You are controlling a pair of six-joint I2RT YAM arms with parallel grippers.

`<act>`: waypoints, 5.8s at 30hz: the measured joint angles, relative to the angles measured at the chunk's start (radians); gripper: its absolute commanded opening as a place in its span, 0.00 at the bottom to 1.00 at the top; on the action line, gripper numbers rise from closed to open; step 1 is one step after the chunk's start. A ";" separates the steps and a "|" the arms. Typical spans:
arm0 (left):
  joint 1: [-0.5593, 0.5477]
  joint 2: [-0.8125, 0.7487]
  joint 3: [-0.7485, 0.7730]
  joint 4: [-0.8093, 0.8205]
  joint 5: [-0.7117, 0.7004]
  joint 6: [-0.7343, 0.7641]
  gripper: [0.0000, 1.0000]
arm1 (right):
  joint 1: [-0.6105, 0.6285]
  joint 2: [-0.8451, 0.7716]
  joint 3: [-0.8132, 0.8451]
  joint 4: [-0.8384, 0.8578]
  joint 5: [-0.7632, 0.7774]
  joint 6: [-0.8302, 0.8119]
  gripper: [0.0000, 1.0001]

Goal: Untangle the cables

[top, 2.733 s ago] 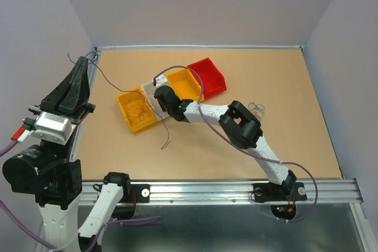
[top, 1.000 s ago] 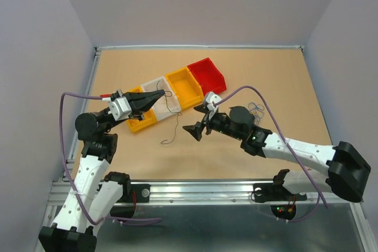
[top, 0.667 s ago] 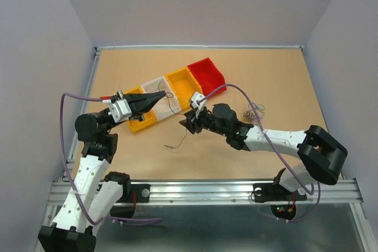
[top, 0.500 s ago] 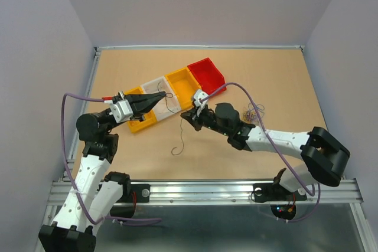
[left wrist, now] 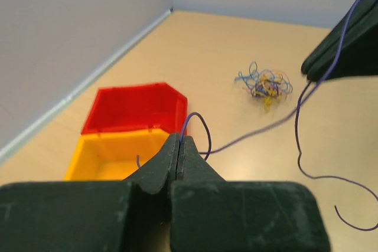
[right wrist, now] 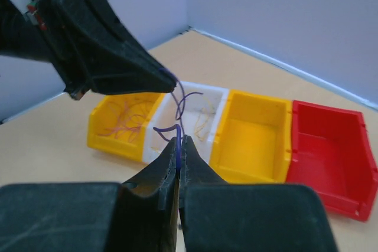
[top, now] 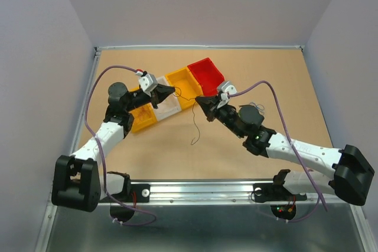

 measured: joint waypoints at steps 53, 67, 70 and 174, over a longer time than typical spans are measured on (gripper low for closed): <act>-0.200 0.573 0.465 -0.542 -0.615 0.246 0.53 | -0.321 0.862 0.661 -0.214 -0.193 0.205 0.01; -0.043 0.324 0.368 -0.420 -0.538 0.136 0.70 | -0.301 1.004 0.872 -0.447 -0.155 0.183 0.01; -0.040 0.285 0.336 -0.373 -0.528 0.117 0.70 | -0.277 1.054 0.966 -0.548 -0.119 0.151 0.01; -0.045 0.175 0.128 -0.120 -0.568 0.137 0.99 | -0.230 0.837 0.891 -0.776 0.062 0.090 0.01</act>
